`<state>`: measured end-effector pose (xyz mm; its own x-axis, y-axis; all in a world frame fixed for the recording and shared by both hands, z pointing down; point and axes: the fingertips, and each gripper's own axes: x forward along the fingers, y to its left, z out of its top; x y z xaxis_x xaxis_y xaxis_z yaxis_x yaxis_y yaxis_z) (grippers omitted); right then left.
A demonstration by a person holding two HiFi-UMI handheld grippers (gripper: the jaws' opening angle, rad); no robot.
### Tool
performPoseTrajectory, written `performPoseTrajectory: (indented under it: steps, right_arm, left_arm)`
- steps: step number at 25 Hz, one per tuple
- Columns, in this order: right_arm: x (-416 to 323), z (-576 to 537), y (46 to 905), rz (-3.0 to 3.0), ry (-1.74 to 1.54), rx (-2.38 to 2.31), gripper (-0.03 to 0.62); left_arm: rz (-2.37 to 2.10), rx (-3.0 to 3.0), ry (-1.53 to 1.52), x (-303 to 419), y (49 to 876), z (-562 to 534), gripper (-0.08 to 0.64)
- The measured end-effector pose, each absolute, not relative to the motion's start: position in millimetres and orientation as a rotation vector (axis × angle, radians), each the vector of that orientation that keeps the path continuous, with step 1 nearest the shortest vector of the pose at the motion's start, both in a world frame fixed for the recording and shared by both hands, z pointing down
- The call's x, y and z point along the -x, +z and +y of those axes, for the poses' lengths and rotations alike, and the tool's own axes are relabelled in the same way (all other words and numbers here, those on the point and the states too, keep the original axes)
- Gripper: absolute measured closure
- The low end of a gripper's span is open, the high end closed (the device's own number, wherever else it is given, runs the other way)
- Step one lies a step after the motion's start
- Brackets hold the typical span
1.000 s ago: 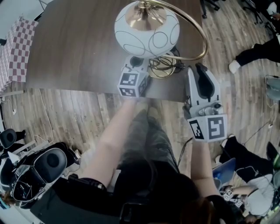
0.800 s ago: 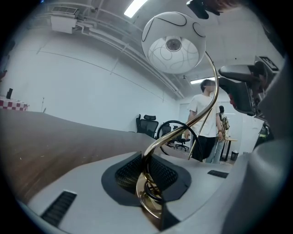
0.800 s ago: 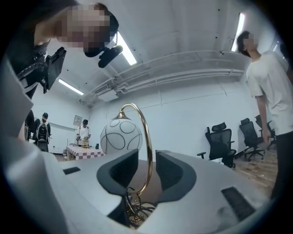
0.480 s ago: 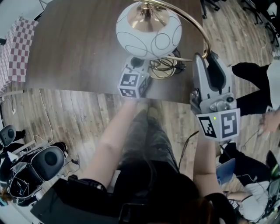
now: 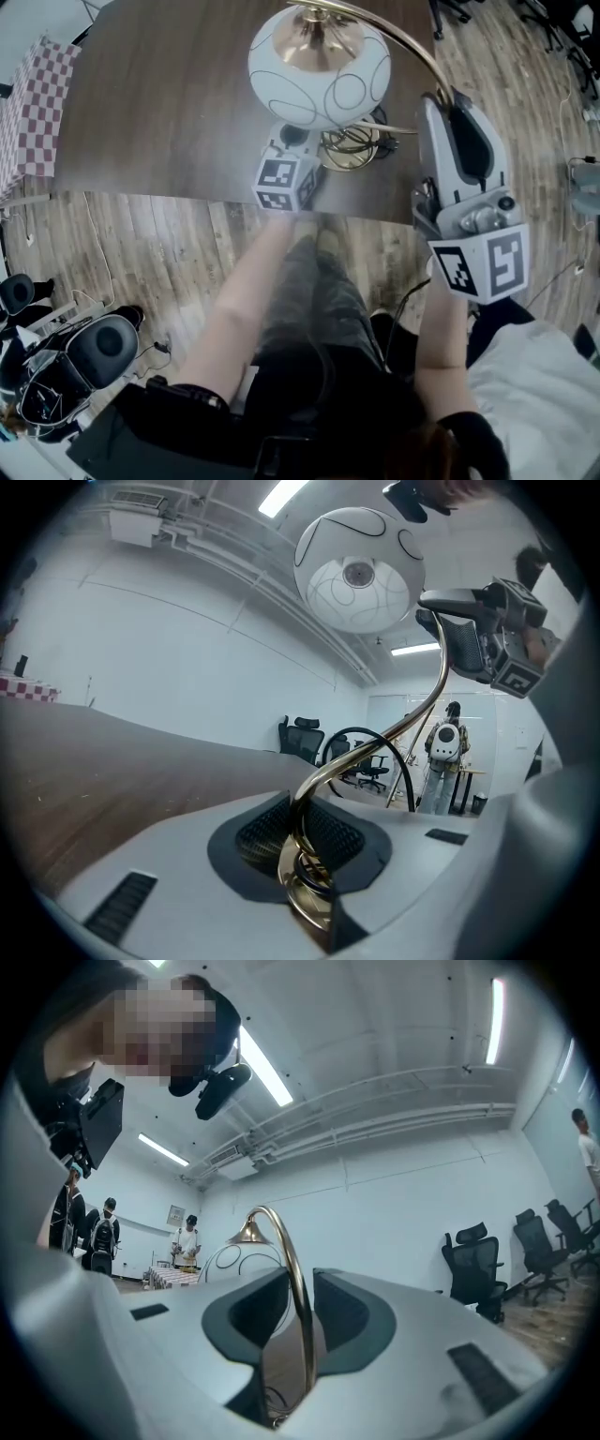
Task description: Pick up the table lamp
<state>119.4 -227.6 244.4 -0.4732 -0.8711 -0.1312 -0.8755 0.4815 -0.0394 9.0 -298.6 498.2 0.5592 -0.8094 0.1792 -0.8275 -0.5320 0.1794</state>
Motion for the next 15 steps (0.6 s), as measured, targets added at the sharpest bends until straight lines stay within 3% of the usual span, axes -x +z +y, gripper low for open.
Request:
performPoseTrajectory:
  steps: [15]
  right_arm:
    - [-105,-236,230,2.654,0.117,1.492,0.554]
  left_arm:
    - [-1.336,-2.553,0.101,-13,500,-302,0.528]
